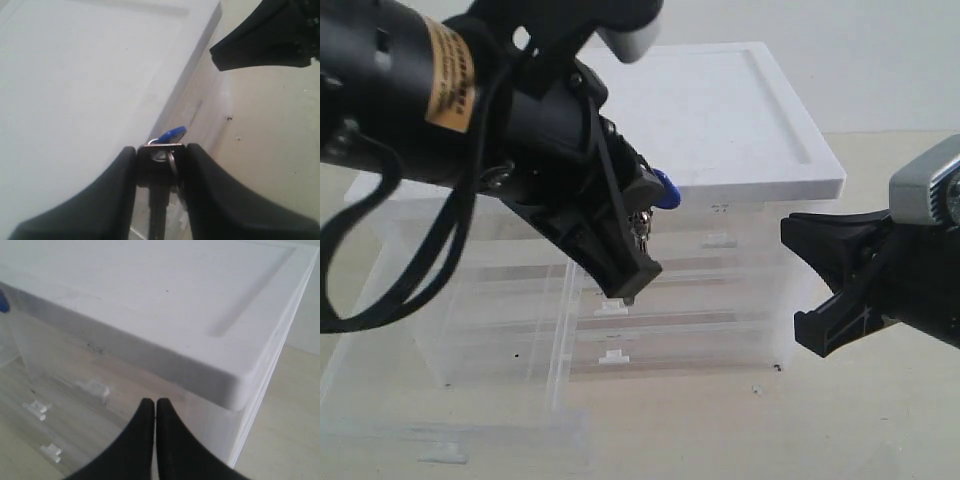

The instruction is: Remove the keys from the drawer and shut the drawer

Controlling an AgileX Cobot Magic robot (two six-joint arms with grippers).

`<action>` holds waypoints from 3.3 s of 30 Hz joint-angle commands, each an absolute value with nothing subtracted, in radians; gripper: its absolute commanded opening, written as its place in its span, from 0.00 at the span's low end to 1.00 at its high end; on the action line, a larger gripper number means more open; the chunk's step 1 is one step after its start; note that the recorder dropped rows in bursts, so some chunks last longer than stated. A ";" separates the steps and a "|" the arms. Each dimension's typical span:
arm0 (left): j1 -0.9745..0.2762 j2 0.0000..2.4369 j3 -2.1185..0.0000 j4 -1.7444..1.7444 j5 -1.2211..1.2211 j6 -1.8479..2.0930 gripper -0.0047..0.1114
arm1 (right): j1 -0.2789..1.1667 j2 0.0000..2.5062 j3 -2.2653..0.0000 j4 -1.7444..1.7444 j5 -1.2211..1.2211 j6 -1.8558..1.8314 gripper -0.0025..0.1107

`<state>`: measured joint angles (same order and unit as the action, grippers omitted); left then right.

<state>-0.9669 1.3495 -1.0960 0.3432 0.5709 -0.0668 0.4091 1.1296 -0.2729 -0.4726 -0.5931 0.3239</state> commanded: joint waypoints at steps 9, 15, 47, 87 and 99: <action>-0.975 1.378 -1.100 0.432 0.574 -0.121 0.08 | 0.411 1.129 -0.279 -0.477 -0.582 0.321 0.02; -0.970 1.378 -1.098 0.436 0.611 -0.121 0.08 | 0.411 1.129 -0.279 -0.477 -0.572 0.321 0.02; -1.008 1.311 -1.098 0.425 0.602 -0.146 0.24 | 0.411 1.129 -0.279 -0.477 -0.572 0.321 0.02; -1.380 0.995 -0.652 0.738 0.890 -0.566 0.08 | 0.411 1.129 -0.279 -0.477 -0.563 0.323 0.02; -1.366 1.014 -0.652 0.742 0.682 -0.566 0.08 | 0.411 1.129 -0.279 -0.482 -0.567 0.329 0.02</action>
